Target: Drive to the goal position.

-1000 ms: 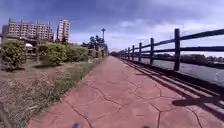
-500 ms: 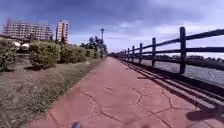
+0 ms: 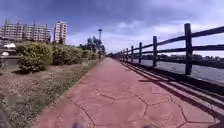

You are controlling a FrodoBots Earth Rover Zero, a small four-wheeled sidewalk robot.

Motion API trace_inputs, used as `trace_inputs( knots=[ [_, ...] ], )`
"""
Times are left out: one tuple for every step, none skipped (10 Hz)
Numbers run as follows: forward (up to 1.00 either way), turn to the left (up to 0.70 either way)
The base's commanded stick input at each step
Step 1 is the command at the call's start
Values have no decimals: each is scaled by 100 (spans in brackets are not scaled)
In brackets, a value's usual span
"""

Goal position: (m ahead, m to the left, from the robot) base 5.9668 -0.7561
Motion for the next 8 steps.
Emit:
trace_inputs(
  knots=[
    [70, 9],
    [70, 35],
    [70, 35],
    [70, 35],
    [70, 35],
    [70, 27],
    [70, 3],
    [70, 0]
  ],
)
